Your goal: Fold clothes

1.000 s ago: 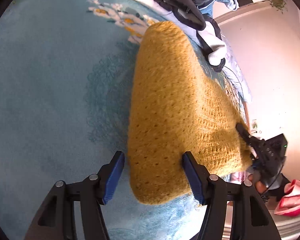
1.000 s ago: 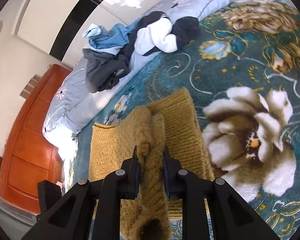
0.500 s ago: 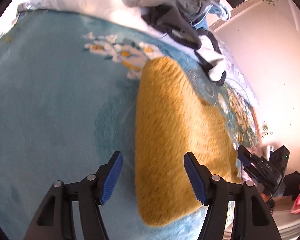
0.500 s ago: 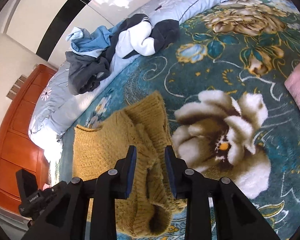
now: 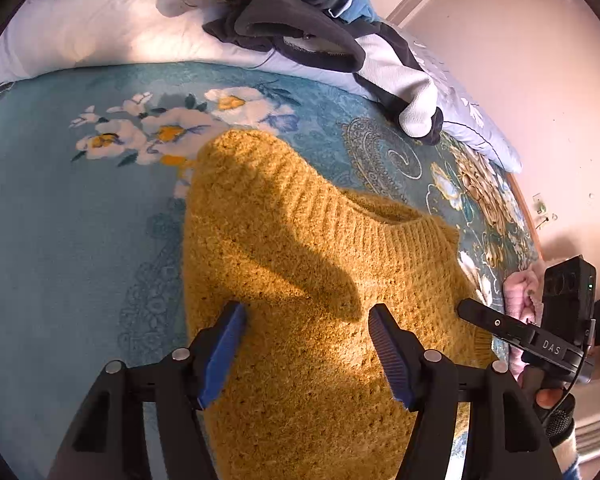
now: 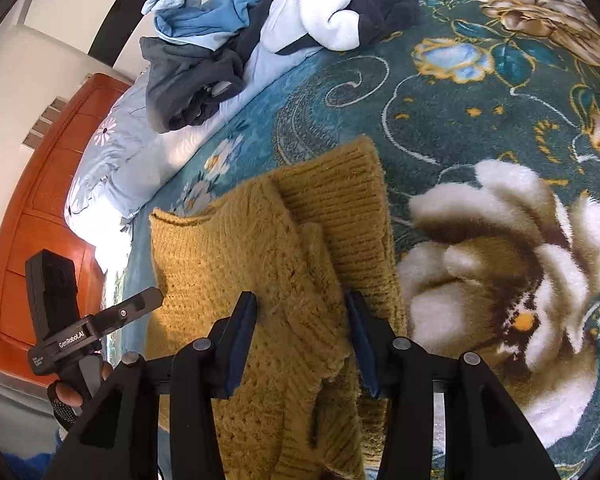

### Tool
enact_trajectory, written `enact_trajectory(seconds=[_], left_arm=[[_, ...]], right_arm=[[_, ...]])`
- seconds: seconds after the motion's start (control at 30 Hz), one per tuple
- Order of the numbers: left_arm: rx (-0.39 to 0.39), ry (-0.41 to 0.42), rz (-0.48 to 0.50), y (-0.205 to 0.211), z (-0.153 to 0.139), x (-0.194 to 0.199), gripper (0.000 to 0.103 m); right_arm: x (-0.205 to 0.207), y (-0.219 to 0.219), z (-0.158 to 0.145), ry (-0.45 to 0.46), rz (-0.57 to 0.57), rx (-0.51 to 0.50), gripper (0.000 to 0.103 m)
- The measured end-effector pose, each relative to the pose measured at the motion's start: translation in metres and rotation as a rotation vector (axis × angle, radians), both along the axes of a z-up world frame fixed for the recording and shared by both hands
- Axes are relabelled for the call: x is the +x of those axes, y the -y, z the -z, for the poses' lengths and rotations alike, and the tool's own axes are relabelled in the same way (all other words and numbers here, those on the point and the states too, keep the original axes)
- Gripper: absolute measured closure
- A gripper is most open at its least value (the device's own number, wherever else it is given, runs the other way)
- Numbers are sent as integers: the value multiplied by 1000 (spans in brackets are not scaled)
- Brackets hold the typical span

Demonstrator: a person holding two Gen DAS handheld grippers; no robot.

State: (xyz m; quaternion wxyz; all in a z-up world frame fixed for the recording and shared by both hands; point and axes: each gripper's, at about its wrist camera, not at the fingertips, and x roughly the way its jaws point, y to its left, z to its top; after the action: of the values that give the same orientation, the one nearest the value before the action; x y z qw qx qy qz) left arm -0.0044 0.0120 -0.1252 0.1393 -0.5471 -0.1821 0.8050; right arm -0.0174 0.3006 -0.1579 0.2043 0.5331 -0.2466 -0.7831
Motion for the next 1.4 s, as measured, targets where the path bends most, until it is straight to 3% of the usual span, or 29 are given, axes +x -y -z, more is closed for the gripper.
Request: enact_trajectory(seconds=[0.03, 0.1, 0.17, 0.3, 0.47, 0.6, 0.8, 0.87, 1.0, 1.13, 1.27, 1.4], left_arm=[[-2, -2, -1, -2, 0, 0, 35], [-2, -2, -5, -4, -1, 0, 34], [0, -3, -8, -6, -2, -1, 32], [17, -4, -1, -7, -4, -1, 31], [28, 5, -2, -7, -2, -2, 31], [45, -7, -11, -2, -8, 3, 31], [69, -6, -74, 22, -9, 22, 31], [73, 24, -97, 32, 0, 27, 30], [123, 84, -99, 44, 21, 37, 25], [213, 114, -92, 43, 33, 40, 19], [238, 116, -49, 30, 36, 36, 16], [261, 119, 2, 14, 38, 30, 5]], right_arm=[[1, -1, 0, -8, 4, -12, 57], [1, -4, -1, -11, 18, -36, 77], [0, -4, -6, -26, 14, -50, 80], [-5, -9, -26, -94, 31, -23, 82], [-10, -8, -4, -11, 33, 51, 82], [-5, -15, -1, -2, 63, 7, 80], [10, -14, -26, -71, 6, 52, 67], [16, -19, -28, -82, 23, 46, 43], [27, -36, -14, -31, 81, -15, 30], [34, -41, 6, 28, 107, -76, 29], [31, -35, 10, 28, 110, -101, 25], [23, -23, 11, 28, 71, -98, 24]])
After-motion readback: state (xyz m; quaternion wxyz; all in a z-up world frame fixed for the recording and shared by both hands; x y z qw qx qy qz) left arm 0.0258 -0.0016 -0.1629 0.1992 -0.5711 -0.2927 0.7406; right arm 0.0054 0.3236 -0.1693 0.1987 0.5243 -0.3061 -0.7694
